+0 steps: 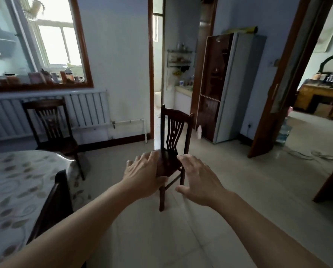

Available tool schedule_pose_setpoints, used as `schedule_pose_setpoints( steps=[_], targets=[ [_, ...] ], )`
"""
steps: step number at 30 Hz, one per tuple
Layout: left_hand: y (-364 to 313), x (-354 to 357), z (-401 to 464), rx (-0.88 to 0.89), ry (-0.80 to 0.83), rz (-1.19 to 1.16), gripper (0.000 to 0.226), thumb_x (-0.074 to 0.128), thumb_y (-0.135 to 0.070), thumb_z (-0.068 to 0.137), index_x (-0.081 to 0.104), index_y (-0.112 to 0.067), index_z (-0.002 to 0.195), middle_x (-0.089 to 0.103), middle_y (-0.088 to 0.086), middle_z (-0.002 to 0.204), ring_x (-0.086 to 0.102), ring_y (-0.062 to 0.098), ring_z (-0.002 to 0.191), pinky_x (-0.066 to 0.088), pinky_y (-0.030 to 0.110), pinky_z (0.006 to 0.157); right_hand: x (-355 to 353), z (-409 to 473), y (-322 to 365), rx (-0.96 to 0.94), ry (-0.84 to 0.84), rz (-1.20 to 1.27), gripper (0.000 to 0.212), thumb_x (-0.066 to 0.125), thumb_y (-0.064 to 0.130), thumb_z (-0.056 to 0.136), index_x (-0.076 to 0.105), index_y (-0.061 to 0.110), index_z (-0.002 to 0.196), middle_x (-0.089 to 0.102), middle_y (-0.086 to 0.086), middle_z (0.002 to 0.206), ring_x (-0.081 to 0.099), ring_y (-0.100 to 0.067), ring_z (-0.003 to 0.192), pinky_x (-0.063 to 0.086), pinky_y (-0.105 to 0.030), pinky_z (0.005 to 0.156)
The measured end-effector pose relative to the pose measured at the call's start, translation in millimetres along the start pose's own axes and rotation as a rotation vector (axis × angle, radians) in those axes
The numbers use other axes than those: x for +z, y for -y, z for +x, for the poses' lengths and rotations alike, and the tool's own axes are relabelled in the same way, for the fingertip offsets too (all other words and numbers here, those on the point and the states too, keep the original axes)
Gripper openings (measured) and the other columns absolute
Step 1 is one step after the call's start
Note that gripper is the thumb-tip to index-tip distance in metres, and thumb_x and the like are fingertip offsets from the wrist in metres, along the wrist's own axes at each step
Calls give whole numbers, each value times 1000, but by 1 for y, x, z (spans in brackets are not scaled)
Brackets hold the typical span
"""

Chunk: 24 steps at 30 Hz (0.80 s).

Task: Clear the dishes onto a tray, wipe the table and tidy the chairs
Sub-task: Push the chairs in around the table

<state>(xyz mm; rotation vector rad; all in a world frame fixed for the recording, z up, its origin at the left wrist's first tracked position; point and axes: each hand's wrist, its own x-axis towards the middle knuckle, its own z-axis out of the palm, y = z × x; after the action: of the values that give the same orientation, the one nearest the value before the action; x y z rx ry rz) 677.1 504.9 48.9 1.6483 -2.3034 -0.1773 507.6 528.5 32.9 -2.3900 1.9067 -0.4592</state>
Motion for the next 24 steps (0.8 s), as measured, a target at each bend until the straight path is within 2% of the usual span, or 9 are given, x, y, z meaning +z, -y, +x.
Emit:
schedule_pose_setpoints(
  steps=[4, 11, 16, 24],
  targets=[
    [-54, 29, 66, -68, -9, 1, 71, 62, -47, 84, 27, -25, 142, 35, 3, 148, 35, 22, 134, 26, 39, 108, -13, 40, -88, -75, -2, 24, 86, 68, 43, 79, 20, 21, 147, 27, -1, 150, 30, -18, 137, 26, -36, 114],
    [-130, 64, 175, -160, 17, -26, 70, 61, -44, 86, 25, -26, 143, 34, 2, 148, 34, 20, 134, 21, 38, 110, -33, 128, -217, -159, 43, 14, 87, 67, 43, 81, 18, 20, 148, 23, -6, 153, 24, -22, 141, 22, -37, 116],
    [-132, 91, 268, -261, 33, 13, 80, 60, -47, 85, 17, -23, 148, 26, 3, 154, 28, 23, 140, 17, 46, 115, -25, 206, -279, -210, 56, 0, 87, 67, 44, 81, 17, 20, 148, 21, -8, 155, 22, -24, 142, 22, -38, 116],
    [-126, 136, 453, -287, 61, -5, 80, 56, -48, 88, 14, -20, 150, 25, 5, 155, 27, 25, 141, 19, 50, 116, -13, 353, -382, -220, 92, -39, 87, 67, 45, 81, 15, 22, 148, 19, -8, 155, 21, -24, 143, 23, -39, 115]
  ],
)
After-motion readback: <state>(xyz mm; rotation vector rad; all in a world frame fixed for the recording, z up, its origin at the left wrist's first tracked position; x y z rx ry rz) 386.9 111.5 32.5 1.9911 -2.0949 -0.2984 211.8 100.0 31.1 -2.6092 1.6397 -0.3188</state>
